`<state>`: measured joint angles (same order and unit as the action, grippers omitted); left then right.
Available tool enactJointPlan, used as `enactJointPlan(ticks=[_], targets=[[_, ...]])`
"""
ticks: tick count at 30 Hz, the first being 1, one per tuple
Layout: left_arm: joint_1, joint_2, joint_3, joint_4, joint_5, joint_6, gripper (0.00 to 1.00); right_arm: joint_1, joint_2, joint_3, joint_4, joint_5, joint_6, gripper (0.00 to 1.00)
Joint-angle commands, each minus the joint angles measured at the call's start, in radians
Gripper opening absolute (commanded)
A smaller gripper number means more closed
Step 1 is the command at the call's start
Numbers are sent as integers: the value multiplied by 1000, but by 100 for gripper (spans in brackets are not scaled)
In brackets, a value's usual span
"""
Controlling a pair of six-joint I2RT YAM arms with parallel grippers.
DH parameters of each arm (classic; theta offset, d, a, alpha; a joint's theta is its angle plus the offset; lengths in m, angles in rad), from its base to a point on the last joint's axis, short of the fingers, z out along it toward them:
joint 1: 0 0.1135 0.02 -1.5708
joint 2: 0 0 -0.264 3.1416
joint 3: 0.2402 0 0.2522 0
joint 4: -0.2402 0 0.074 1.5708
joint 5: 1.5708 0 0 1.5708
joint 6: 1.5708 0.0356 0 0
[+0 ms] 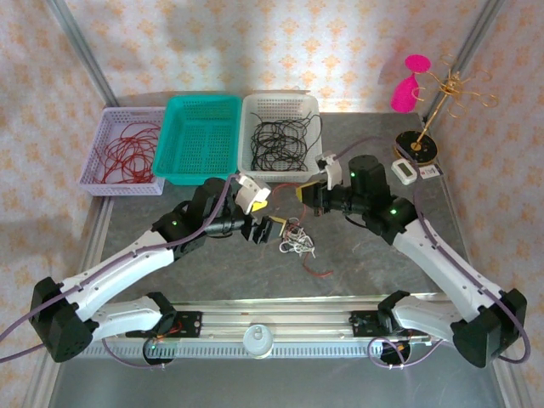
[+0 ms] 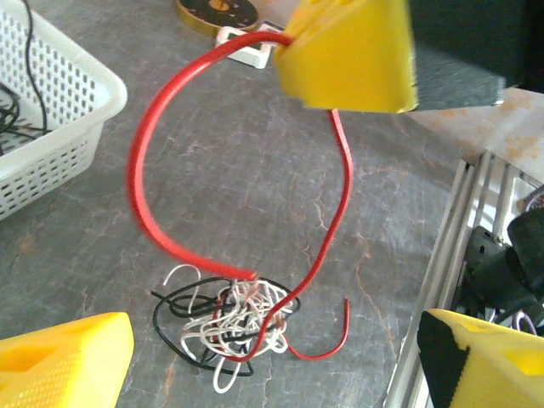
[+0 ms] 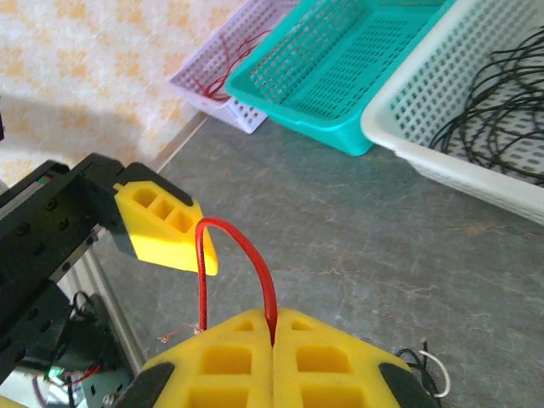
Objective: Untangle the cables
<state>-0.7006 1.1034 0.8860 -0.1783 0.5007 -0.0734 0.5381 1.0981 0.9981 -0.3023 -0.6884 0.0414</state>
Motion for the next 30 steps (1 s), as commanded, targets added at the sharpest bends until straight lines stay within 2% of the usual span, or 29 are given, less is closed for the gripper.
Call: enactJointPlan(ticks=[1,6,12,16,18,19,21,23,25,27,30], targets=[[31,14,38,-9,47,63,86,3,20,48,-30,-103,-79,0],[121,17,71,-71,137,83,87,3,21,51,-35,-145,-142,0],[148,38,131,-193,189,191,93,2,13,32,-11,-212,-242,0],[150,79,159,-220,223,219,93,2,-6,13,10,-255,-332,0],[150,101,173,-229,257,227,88,2,-10,13,13,-256,-352,0],[150,113,178,-231,274,228,84,3,-10,15,10,-256,-361,0],[150,132,184,-226,304,225,66,3,-5,18,9,-258,-373,0],[149,139,188,-206,315,207,35,3,0,14,8,-261,-379,0],[148,124,183,-162,291,173,13,3,4,7,10,-254,-381,0],[148,92,175,-114,240,129,1,4,2,-8,32,-215,-365,0],[144,40,176,-73,218,76,0,23,-28,-77,167,-72,-287,11]])
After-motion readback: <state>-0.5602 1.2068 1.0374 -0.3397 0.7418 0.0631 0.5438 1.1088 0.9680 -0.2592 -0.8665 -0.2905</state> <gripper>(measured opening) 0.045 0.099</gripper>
